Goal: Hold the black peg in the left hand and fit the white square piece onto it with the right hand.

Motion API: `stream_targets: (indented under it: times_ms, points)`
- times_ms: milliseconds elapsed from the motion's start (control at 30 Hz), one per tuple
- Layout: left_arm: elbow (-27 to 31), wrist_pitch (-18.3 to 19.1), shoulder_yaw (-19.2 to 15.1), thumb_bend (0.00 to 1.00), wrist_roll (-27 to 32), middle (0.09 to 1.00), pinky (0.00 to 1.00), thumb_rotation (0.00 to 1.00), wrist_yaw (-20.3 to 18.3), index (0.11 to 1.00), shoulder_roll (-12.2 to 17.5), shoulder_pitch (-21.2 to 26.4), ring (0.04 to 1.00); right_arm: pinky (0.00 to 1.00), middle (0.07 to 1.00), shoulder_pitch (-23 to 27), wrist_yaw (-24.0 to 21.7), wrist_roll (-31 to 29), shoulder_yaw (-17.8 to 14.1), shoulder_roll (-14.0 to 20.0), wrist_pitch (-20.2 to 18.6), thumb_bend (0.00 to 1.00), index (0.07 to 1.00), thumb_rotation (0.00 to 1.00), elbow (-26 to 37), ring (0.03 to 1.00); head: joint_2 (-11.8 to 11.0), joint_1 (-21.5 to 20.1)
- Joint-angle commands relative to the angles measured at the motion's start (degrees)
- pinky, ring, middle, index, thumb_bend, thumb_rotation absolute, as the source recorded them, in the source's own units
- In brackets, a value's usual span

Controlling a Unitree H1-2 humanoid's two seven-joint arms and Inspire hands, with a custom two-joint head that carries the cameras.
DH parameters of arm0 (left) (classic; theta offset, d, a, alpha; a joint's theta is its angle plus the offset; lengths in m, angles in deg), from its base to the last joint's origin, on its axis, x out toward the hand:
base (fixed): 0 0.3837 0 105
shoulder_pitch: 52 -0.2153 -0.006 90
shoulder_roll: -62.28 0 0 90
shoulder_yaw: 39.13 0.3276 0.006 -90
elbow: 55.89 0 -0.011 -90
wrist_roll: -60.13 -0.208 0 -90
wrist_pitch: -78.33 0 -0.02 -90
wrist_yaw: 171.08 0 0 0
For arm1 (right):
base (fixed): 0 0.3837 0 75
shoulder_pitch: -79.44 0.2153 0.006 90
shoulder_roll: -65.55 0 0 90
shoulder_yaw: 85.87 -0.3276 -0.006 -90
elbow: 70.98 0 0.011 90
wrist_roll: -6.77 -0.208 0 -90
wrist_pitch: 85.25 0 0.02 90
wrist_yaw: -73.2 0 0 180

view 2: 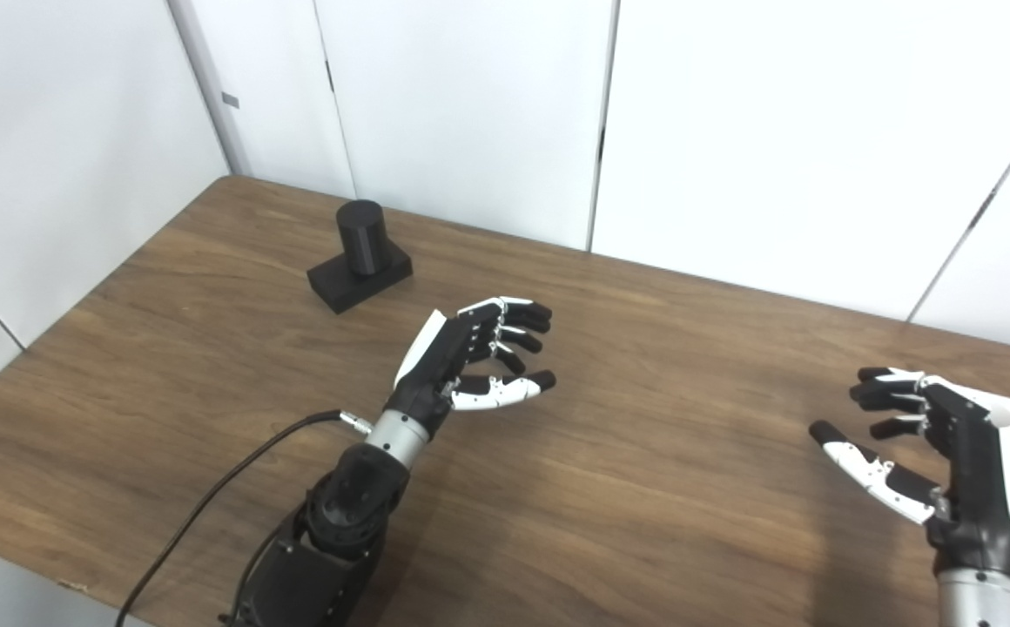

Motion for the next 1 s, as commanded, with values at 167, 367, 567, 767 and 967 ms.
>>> stream_targets:
  times_ms: [167,367,567,767,967]
  points:
    - [5.9,1.7,-2.0,0.69,-2.6,0.725,0.61,0.11,0.1,0.7,5.1,3.5,0.695,0.46,0.664,1.4,0.0,0.1,-0.3,0.2,-0.3,0.5,0.492,0.11,2.2,0.595,0.0,0.2]
    - [7.1,4.1,-3.8,0.68,-3.3,0.729,0.55,0.09,-0.7,0.707,10.0,6.2,0.664,0.46,0.646,1.3,-0.2,-0.3,-0.2,0.4,-0.2,0.5,0.492,0.11,2.2,0.58,-0.2,0.5]
    - [8.4,8.2,-4.8,0.7,-5.8,0.739,0.57,0.13,-1.6,0.718,13.9,8.9,0.692,0.47,0.654,1.4,-0.4,-0.3,-0.5,0.3,-1.0,0.5,0.492,0.11,2.6,0.581,-0.1,0.8]
    - [9.4,12.2,-5.5,0.73,-9.7,0.772,0.6,0.15,-1.4,0.729,16.9,11.7,0.729,0.47,0.66,1.0,-0.8,-0.8,-0.6,0.2,-1.1,0.5,0.492,0.11,3.2,0.585,-0.5,0.3]
    - [9.4,18.4,-6.1,0.76,-16.7,0.771,0.68,0.14,0.9,0.717,17.5,14.2,0.769,0.47,0.653,0.9,-0.8,-0.8,-0.4,0.1,-1.3,0.5,0.492,0.11,3.0,0.575,-0.8,0.1]
